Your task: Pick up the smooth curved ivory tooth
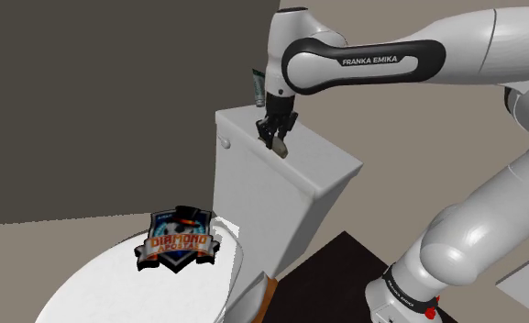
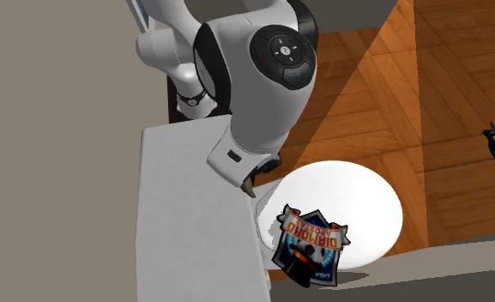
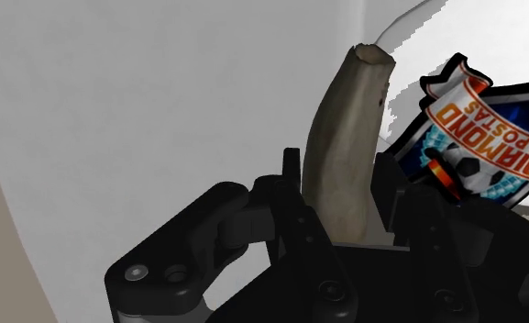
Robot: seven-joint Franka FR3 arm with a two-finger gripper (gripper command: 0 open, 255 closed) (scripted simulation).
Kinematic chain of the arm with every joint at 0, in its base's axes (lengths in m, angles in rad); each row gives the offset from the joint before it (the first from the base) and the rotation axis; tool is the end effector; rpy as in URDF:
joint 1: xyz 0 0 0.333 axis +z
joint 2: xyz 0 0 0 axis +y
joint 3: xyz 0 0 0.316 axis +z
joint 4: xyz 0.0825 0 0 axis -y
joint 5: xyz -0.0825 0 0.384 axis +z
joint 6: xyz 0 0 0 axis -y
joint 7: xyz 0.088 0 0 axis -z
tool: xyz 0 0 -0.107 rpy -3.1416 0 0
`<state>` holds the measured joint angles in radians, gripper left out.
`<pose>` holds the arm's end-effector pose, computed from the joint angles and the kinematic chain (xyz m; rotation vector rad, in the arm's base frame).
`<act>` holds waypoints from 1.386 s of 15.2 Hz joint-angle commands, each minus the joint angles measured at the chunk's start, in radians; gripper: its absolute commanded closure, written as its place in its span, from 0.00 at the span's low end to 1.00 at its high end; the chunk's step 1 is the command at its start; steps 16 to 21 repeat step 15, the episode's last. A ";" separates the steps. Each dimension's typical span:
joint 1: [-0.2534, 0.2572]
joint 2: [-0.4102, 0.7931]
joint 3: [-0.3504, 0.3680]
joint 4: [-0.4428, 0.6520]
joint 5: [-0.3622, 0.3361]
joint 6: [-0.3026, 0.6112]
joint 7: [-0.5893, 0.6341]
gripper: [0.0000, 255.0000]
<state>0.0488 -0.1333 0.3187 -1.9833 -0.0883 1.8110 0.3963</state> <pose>0.4826 0.1847 0.5173 3.0066 -0.0141 0.0065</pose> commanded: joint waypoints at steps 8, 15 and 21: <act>-0.001 -0.002 -0.001 0.115 0.002 -0.117 -0.012 1.00; -0.001 0.005 -0.001 0.192 0.001 -0.187 -0.018 1.00; -0.001 0.005 -0.001 0.192 0.001 -0.187 -0.018 1.00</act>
